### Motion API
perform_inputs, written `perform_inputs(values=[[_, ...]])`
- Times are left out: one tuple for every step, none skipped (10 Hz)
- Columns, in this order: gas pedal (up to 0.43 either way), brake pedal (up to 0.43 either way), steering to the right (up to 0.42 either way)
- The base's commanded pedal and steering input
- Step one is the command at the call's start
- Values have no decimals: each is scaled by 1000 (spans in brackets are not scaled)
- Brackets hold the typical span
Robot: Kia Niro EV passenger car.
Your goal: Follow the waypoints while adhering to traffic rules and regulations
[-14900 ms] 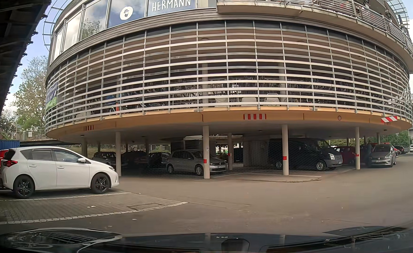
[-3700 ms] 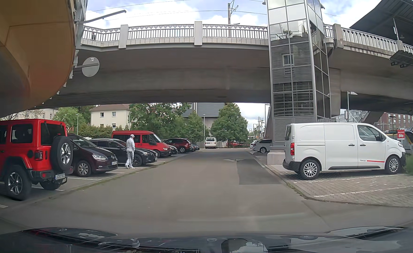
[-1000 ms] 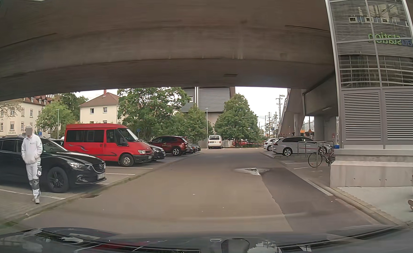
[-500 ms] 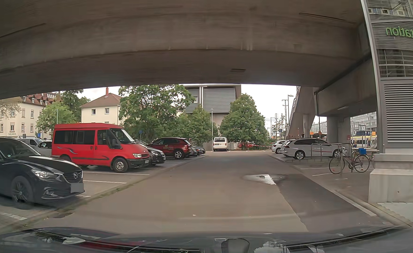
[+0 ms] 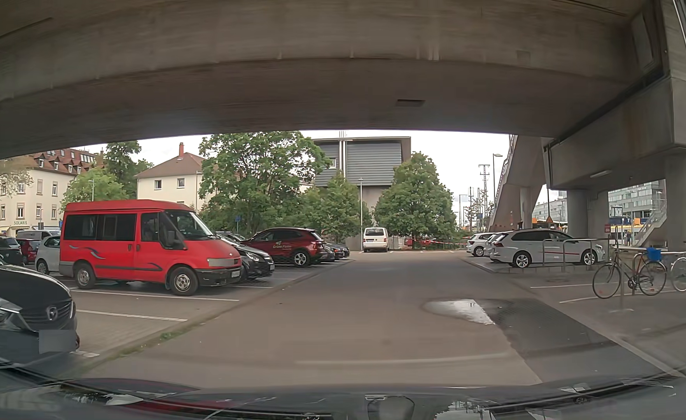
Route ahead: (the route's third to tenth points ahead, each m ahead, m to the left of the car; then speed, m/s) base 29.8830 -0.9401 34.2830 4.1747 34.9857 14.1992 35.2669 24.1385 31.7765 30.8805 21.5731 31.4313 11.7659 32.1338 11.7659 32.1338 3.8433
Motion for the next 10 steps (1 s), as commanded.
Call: perform_inputs(values=[[28, 0, -37], [28, 0, -33], [28, 0, -28], [28, 0, -23], [28, 0, -16], [28, 0, -8], [28, 0, 1], [28, 0, 13], [28, 0, 25], [28, 0, 42]])
